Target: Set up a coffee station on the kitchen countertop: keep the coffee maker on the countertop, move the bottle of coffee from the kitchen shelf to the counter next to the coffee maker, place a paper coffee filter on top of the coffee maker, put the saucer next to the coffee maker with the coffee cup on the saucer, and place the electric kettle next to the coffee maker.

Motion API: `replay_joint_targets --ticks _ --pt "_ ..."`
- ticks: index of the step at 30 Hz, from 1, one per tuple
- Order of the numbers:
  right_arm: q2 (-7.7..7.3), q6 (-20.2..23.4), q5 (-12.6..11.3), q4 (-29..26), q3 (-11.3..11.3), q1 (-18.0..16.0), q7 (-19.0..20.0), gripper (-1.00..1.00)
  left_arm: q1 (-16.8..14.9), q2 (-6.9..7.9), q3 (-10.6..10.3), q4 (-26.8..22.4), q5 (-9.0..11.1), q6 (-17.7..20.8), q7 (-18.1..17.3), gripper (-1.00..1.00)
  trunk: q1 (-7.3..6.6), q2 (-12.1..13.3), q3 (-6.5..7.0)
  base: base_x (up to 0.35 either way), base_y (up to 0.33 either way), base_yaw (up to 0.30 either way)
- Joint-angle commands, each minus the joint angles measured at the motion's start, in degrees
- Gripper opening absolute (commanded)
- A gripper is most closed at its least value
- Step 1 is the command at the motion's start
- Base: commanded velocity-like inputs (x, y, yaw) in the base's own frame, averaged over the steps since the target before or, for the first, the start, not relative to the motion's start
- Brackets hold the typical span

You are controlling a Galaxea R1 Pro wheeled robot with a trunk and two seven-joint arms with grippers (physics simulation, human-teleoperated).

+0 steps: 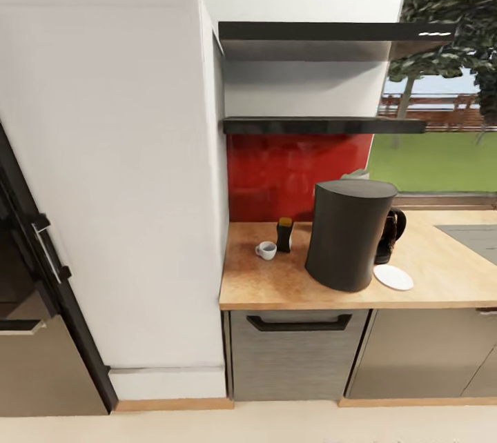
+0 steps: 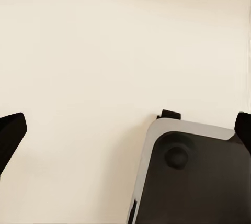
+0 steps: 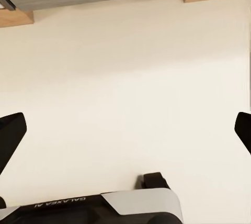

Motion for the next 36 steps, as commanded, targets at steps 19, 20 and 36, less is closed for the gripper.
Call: replay_joint_targets --ticks 19,20,36 --pt "0.78 -0.57 -0.09 -0.88 -0.29 -0.05 0.15 1.00 0.33 1.54 0.20 1.72 -1.01 0.54 0.60 1.00 0.02 -0.04 0.28 -0.069 0.122 -0.069" --pt "1.49 -0.65 -0.09 -2.99 -0.28 -0.07 0.14 1.00 0.33 2.24 0.04 3.10 -1.07 0.49 0.66 1.00 0.02 -0.04 0.28 -0.001 0.005 0.000" --pt "3.10 -21.52 2.04 -20.57 6.33 -0.04 -0.06 1.00 0.26 7.43 -0.25 11.37 -1.14 0.79 0.72 1.00 0.02 -0.04 0.28 0.000 0.000 0.000"
